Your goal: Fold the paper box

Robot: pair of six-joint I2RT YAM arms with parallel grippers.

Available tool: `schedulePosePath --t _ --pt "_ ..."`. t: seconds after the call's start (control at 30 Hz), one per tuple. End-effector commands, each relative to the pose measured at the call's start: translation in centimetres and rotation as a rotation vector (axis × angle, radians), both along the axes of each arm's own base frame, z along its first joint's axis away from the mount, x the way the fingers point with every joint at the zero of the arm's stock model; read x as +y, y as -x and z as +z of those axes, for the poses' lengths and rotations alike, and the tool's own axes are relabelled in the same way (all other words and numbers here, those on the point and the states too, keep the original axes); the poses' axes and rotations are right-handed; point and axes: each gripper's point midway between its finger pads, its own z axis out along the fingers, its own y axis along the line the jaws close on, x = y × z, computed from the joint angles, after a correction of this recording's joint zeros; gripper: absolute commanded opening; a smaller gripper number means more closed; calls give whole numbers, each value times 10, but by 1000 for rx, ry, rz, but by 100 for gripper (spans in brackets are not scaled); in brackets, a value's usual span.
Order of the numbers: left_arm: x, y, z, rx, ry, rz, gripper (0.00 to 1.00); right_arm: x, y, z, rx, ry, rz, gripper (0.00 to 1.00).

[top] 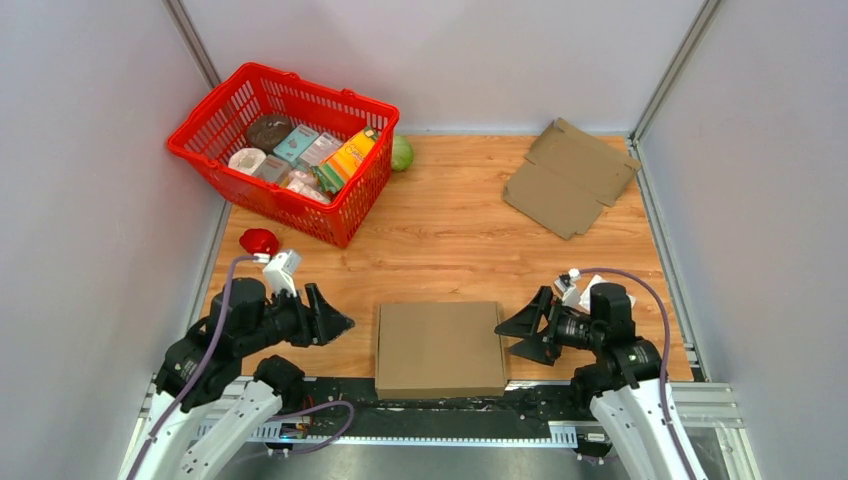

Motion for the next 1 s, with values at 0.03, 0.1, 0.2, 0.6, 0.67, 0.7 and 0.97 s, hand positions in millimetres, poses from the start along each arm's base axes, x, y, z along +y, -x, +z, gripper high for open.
schedulePosePath --t 0.03,0.1,0.2,0.6,0.67,0.7,0.97 --pt "-27 -13 -18 87 50 -68 68 1 -21 -15 -14 40 -10 97" --pt "-46 -20 -48 193 90 -102 71 -2 -30 -27 -3 95 -12 96" --pt "-52 -37 -71 184 43 -72 73 -1 -35 -35 -11 186 11 90" --pt "-107 -78 -113 245 22 -73 59 39 -73 -51 -109 334 1 75" --pt "-119 -106 -85 159 13 -69 59 37 -100 -49 -152 382 -64 75" --pt "-124 -116 -92 175 -27 -70 59 42 -117 -34 -188 381 -89 75" --pt "-151 -252 -70 51 -307 6 67 45 -274 -16 -283 462 -46 84"
